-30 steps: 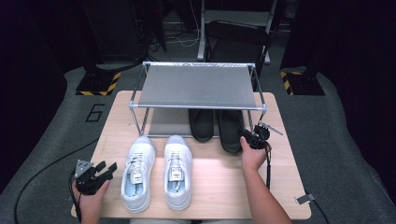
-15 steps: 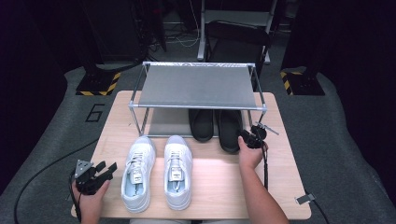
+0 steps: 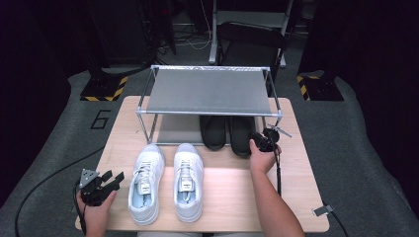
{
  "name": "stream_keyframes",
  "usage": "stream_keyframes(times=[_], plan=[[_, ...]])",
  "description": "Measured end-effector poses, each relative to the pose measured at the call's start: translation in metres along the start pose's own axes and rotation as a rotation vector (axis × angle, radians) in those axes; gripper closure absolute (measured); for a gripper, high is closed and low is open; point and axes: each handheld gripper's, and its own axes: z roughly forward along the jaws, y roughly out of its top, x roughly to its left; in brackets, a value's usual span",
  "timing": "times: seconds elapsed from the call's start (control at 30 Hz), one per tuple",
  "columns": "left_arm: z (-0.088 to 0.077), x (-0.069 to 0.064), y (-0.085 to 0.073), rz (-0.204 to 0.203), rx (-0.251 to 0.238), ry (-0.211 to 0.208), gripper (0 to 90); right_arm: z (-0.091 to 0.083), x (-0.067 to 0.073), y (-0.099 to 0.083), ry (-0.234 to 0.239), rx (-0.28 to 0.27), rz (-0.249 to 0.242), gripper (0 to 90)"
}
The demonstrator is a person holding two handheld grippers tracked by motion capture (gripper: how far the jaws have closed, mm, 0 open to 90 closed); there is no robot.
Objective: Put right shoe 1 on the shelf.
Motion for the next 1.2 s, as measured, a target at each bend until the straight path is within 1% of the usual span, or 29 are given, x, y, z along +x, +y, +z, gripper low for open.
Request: stream_keyframes(times=[0.1, 0.13, 0.23, 0.27, 0.3, 0.33, 0.37, 0.4, 0.43, 0.47, 0.5, 0.53, 0.57, 0.63, 0.67, 0.7, 0.8, 0.83, 0.9, 0.93, 0.97, 1.0, 1.13, 1.17, 1.2], plan=[[0.0, 0.001, 0.0, -0.001, 0.003, 0.0, 45.4, 0.002, 0.0, 0.0, -0.001, -0.006, 0.003, 65.3], [0.0, 0.001, -0.001, -0.004, -0.005, 0.003, 45.4, 0.005, 0.001, -0.001, -0.004, -0.011, -0.003, 65.3], [0.0, 0.001, -0.001, -0.005, -0.004, 0.002, 45.4, 0.007, 0.001, -0.001, -0.007, -0.005, -0.013, 65.3], [0.0, 0.001, -0.001, -0.004, 0.003, 0.001, 45.4, 0.009, 0.001, -0.001, -0.006, -0.015, -0.017, 65.3], [0.0, 0.001, -0.001, -0.005, 0.003, 0.001, 45.4, 0.01, 0.0, -0.001, -0.014, -0.011, -0.025, 65.2], [0.0, 0.001, -0.001, -0.003, 0.003, 0.003, 45.4, 0.011, 0.0, -0.001, -0.013, -0.014, -0.017, 65.2], [0.0, 0.001, -0.001, -0.002, 0.004, 0.005, 45.4, 0.012, 0.0, -0.001, -0.017, -0.011, -0.021, 65.2], [0.001, 0.0, -0.002, -0.006, -0.008, 0.011, 45.4, 0.012, 0.0, 0.0, -0.014, -0.014, -0.015, 65.2], [0.001, 0.0, -0.002, -0.006, -0.007, 0.012, 45.4, 0.013, 0.0, 0.0, -0.015, -0.018, -0.024, 65.2], [0.001, 0.0, -0.002, -0.008, -0.007, 0.012, 45.4, 0.014, 0.0, 0.0, -0.013, -0.023, -0.019, 65.2], [0.001, 0.0, -0.002, -0.012, -0.004, 0.011, 45.4, 0.014, 0.0, 0.0, -0.022, -0.026, -0.028, 65.2], [0.0, 0.0, -0.003, -0.018, -0.001, 0.012, 45.4, 0.015, 0.0, 0.001, -0.02, -0.024, -0.019, 65.2], [0.001, 0.0, -0.003, -0.013, -0.004, 0.011, 45.4, 0.016, -0.001, 0.001, -0.026, -0.024, -0.033, 65.2], [0.0, 0.001, -0.003, -0.011, 0.0, 0.009, 45.4, 0.017, 0.0, 0.002, -0.023, -0.031, -0.02, 65.1], [0.0, 0.001, -0.003, -0.013, -0.004, 0.011, 45.4, 0.018, -0.001, 0.002, -0.036, -0.028, -0.028, 65.1], [0.0, 0.001, -0.003, -0.013, -0.004, 0.011, 45.4, 0.018, -0.001, 0.001, -0.04, -0.029, -0.032, 65.0], [0.0, 0.001, -0.003, -0.015, 0.0, 0.008, 45.4, 0.02, 0.0, -0.001, -0.037, -0.03, -0.019, 64.9], [0.0, 0.002, -0.003, -0.013, -0.001, 0.008, 45.4, 0.021, 0.0, -0.001, -0.047, -0.027, -0.025, 64.8], [0.0, 0.001, -0.003, -0.015, -0.003, 0.009, 45.4, 0.021, 0.0, -0.002, -0.049, -0.025, -0.02, 64.8], [0.0, 0.001, -0.003, -0.014, 0.001, 0.006, 45.4, 0.023, -0.001, -0.002, -0.051, -0.027, -0.033, 64.7], [0.0, 0.001, -0.003, -0.014, 0.001, 0.006, 45.4, 0.023, -0.001, -0.002, -0.051, -0.027, -0.033, 64.7], [-0.001, 0.001, -0.003, -0.011, 0.01, 0.002, 45.4, 0.023, 0.0, -0.003, -0.052, -0.022, -0.019, 64.6], [0.0, 0.001, -0.003, -0.009, 0.009, 0.002, 45.4, 0.025, -0.002, -0.003, -0.054, -0.03, -0.022, 64.3], [0.0, 0.001, -0.003, -0.008, 0.009, 0.001, 45.4, 0.025, -0.003, -0.003, -0.05, -0.03, -0.018, 64.1], [0.0, 0.001, -0.003, -0.008, 0.002, 0.003, 45.4, 0.025, -0.003, -0.003, -0.057, -0.024, -0.013, 63.9]])
